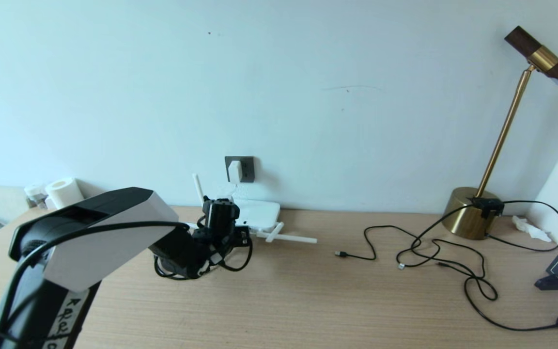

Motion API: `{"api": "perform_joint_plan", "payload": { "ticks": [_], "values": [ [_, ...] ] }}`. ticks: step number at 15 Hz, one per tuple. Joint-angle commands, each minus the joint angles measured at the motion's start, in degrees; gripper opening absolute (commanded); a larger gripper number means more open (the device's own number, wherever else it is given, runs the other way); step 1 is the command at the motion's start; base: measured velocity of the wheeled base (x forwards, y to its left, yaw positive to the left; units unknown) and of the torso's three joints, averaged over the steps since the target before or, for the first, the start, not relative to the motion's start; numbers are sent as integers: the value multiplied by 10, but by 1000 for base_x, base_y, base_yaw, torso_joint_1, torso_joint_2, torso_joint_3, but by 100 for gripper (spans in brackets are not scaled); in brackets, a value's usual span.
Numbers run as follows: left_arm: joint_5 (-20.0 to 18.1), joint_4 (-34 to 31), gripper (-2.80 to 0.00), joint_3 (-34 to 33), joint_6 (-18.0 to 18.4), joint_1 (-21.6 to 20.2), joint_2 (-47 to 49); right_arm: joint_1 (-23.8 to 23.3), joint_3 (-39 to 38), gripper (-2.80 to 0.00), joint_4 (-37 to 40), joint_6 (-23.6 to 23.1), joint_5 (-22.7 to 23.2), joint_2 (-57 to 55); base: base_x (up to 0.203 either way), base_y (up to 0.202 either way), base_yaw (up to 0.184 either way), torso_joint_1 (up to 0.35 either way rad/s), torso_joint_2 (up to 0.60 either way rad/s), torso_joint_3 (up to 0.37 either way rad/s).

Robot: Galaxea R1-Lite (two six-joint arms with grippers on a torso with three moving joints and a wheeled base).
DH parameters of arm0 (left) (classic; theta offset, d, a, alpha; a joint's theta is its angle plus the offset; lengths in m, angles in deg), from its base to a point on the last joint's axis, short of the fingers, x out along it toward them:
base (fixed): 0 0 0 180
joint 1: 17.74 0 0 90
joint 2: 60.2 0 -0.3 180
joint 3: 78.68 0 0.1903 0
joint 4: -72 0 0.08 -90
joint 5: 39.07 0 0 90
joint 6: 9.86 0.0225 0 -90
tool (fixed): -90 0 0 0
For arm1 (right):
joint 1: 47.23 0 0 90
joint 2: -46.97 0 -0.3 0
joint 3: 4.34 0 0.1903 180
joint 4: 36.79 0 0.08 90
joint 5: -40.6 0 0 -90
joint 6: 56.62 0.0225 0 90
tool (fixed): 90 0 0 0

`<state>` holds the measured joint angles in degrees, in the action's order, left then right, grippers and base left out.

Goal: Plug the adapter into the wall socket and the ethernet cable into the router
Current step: Plug cable into router interface

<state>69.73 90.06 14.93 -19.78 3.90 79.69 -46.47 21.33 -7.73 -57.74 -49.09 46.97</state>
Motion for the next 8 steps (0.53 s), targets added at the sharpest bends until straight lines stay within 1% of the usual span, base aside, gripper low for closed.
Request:
{"api": "perform_joint_plan", "payload": {
  "ticks": [1,5,8],
  "values": [
    [0,1,0,-6,-1,1,-1,0,0,0,0,0,0,-1,0,0,0,0,0,0],
    [0,11,0,-25,-1,5,-7,0,0,0,0,0,0,-1,0,0,0,0,0,0],
    [0,37,0,-64,0,6,-23,0,0,0,0,0,0,-1,0,0,0,0,0,0]
  ]
}}
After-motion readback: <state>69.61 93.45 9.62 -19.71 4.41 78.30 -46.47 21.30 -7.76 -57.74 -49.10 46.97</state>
